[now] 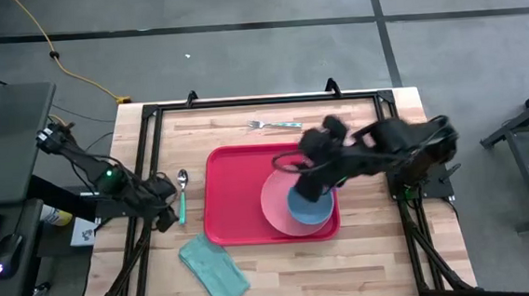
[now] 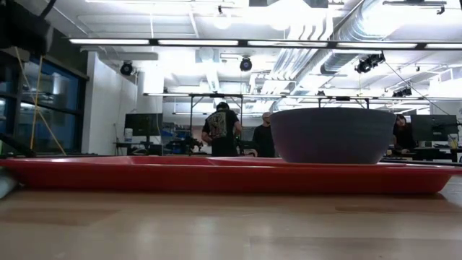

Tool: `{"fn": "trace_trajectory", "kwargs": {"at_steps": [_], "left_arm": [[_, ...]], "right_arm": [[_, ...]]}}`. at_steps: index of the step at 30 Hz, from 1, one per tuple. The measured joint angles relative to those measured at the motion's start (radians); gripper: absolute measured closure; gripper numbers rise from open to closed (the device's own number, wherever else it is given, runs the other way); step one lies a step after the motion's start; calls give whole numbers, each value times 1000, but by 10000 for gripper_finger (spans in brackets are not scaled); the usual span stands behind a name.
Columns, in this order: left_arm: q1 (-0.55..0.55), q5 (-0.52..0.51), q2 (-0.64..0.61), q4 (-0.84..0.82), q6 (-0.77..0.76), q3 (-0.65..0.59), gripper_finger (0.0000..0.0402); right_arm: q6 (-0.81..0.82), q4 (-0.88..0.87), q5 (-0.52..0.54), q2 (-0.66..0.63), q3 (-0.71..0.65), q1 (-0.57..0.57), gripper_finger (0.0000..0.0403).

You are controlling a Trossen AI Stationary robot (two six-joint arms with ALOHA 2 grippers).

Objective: Set up tray
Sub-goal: Put the blue napkin on the red tray to the left of the pink plate

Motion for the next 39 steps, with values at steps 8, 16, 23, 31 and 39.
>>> {"fn": "trace_trajectory", "kwargs": {"at_steps": [8,16,23,31,39], "left_arm": [[-102,96,151,164,-146,-1,152],[-129,148,223,251,-244,-1,140],[-128,154,230,316,-273,-43,97],[-128,158,230,430,-359,-145,49],[-128,147,258,551,-393,-222,43]], "right_arm": [[-75,-102,50,-174,0,2,206],[-182,-111,5,-274,1,7,205],[-236,-111,-22,-277,1,43,206],[-244,-111,-26,-275,1,74,210],[-255,-111,-44,-276,1,81,224]]}}
